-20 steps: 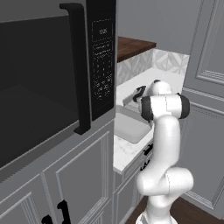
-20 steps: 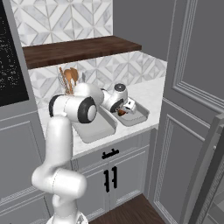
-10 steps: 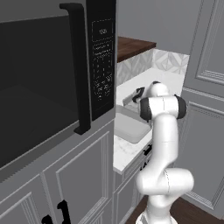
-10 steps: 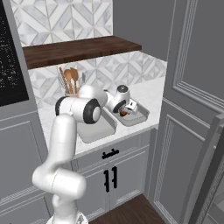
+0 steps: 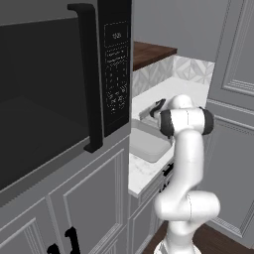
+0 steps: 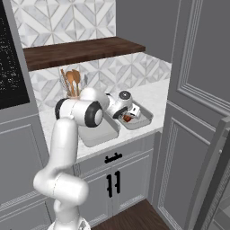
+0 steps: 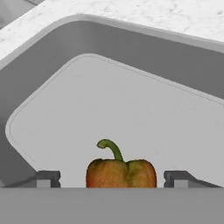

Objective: Place one bell pepper and one fish in each tupperware on the nearby counter, to pack two identical lunches.

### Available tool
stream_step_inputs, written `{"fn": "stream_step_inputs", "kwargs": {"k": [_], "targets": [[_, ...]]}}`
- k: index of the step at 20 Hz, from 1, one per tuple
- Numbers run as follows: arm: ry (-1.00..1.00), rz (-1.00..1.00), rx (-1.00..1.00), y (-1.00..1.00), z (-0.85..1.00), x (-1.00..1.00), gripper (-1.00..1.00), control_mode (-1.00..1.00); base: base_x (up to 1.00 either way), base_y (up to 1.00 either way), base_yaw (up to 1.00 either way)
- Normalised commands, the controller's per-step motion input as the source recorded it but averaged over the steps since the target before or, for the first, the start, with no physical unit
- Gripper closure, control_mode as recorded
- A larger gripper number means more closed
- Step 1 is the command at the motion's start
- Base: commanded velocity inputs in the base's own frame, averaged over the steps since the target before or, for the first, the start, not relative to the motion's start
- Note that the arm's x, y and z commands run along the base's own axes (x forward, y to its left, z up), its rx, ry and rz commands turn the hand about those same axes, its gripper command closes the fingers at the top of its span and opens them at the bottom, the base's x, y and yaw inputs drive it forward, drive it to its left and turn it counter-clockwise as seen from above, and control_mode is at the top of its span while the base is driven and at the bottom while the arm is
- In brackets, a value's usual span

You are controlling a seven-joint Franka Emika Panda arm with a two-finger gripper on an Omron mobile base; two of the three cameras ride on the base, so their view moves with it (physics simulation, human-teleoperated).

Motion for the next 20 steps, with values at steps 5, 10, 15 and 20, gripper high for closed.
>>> {"fn": "stream_step_inputs", "kwargs": {"k": [5, 10, 15, 20], "targets": [[-0.21, 0.0, 0.0, 0.08, 0.47, -0.41, -1.0, -1.0, 0.0, 0.0, 0.0], [-0.18, 0.0, 0.0, 0.41, 0.72, -0.74, -1.0, -1.0, 0.0, 0.0, 0.0], [-0.08, 0.0, 0.0, 0.13, 0.71, -1.0, -1.0, -1.0, 0.0, 0.0, 0.0], [-0.01, 0.0, -0.03, -0.06, 0.77, -1.0, -1.0, -1.0, 0.0, 0.0, 0.0]]}}
